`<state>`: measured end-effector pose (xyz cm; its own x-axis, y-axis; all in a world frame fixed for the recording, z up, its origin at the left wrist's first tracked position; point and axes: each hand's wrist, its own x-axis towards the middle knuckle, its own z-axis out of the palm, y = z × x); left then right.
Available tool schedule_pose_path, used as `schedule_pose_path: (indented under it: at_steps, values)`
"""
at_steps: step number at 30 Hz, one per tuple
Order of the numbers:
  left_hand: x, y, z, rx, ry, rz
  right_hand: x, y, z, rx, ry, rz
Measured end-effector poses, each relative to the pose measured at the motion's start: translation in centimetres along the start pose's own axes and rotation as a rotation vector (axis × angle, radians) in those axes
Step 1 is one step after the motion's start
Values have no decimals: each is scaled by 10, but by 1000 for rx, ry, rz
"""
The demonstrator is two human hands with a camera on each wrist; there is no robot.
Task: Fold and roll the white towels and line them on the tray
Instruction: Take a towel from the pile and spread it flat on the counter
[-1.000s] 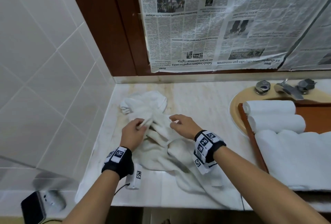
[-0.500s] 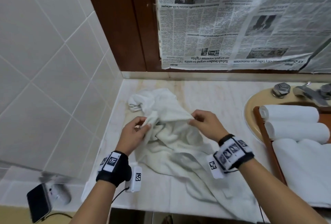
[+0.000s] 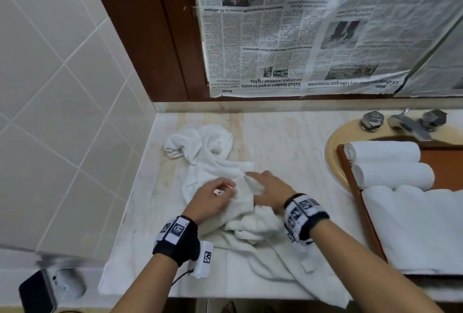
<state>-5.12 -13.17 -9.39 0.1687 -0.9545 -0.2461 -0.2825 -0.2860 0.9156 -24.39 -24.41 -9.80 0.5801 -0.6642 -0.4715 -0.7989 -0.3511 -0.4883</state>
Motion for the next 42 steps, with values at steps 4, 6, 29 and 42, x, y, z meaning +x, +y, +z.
schedule_pose_path:
  at_steps: [4,6,29,42]
  values:
    - [36,-22,-8,413,138,27,5,-5,20,-317,25,20]
    - [48,-31,-9,593,84,-23,6,0,22,-245,58,11]
    - [130,-83,-158,776,382,-246,-6,31,-2,393,409,-52]
    - [58,-3,-10,353,-279,-77,-7,61,-4,324,188,316]
